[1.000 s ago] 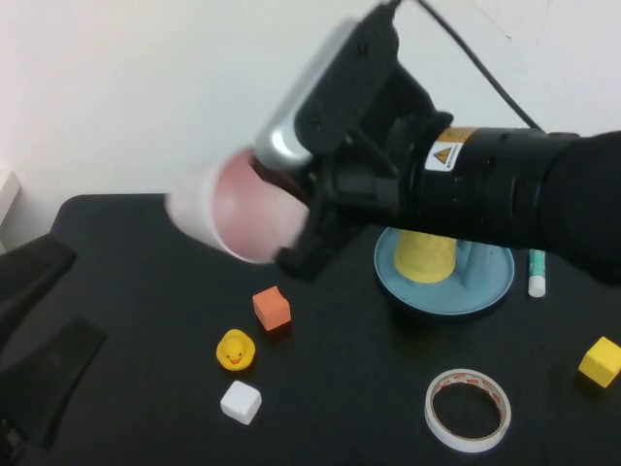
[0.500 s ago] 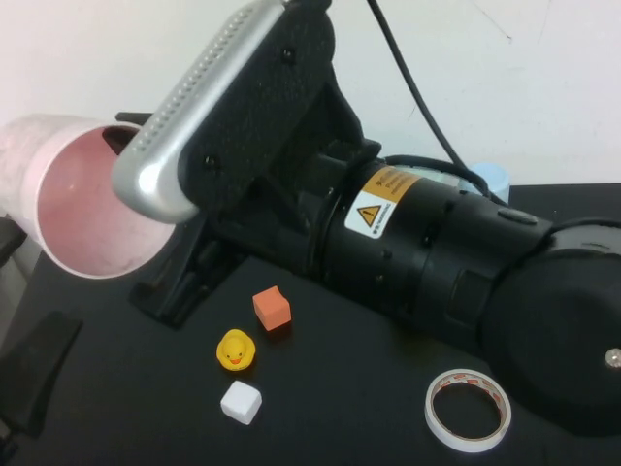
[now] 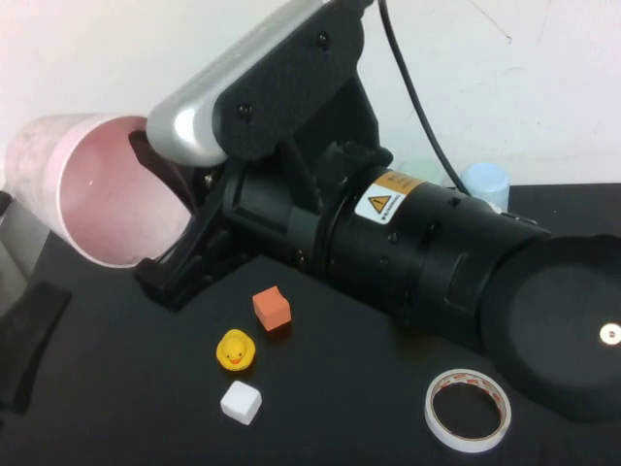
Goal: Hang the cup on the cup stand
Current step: Adjust the cup with two arms
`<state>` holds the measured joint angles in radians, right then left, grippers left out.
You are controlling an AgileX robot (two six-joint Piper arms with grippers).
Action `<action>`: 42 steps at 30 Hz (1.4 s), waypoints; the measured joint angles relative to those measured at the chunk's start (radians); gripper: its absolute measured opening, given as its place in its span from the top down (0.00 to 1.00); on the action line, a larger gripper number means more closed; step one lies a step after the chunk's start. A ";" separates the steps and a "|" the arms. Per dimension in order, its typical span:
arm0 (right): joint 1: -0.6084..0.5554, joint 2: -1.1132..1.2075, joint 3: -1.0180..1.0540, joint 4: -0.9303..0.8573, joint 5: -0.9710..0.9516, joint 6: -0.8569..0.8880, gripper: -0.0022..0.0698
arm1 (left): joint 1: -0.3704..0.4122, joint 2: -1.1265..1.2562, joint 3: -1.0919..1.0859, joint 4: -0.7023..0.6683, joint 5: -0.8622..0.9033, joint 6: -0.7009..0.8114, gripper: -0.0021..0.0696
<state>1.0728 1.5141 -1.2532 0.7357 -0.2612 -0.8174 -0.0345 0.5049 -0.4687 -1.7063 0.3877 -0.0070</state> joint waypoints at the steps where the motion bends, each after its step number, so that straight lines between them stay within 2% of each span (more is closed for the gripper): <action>1: 0.000 0.002 0.000 0.004 0.000 0.004 0.94 | 0.000 0.000 -0.002 0.000 -0.007 0.007 0.00; 8: 0.002 0.043 0.000 -0.027 0.003 0.181 0.94 | 0.000 0.000 -0.012 0.000 -0.048 0.007 0.00; 15: 0.032 0.057 0.002 -0.257 -0.023 0.453 0.94 | 0.000 0.000 -0.012 0.000 -0.074 0.007 0.00; 24: 0.063 0.079 0.002 -0.436 -0.020 0.657 0.94 | 0.000 0.000 -0.012 0.000 -0.102 0.023 0.00; 32: 0.069 0.101 0.002 -0.487 -0.024 0.711 0.94 | 0.000 0.000 -0.012 0.000 -0.126 0.037 0.01; 34: 0.069 0.106 0.002 -0.492 -0.031 0.713 0.95 | 0.000 0.000 -0.012 0.000 -0.131 0.046 0.06; 36: 0.069 0.107 0.002 -0.492 -0.033 0.713 0.95 | 0.000 0.001 -0.012 0.000 -0.136 0.056 0.15; 40: 0.069 0.107 0.002 -0.492 -0.027 0.713 0.93 | 0.000 0.004 -0.012 0.000 -0.135 0.084 0.17; 42: 0.069 0.107 0.002 -0.492 -0.011 0.713 0.88 | 0.000 0.004 -0.012 0.000 -0.131 0.107 0.19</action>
<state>1.1422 1.6216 -1.2509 0.2433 -0.2722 -0.1042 -0.0345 0.5087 -0.4804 -1.7063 0.2570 0.0998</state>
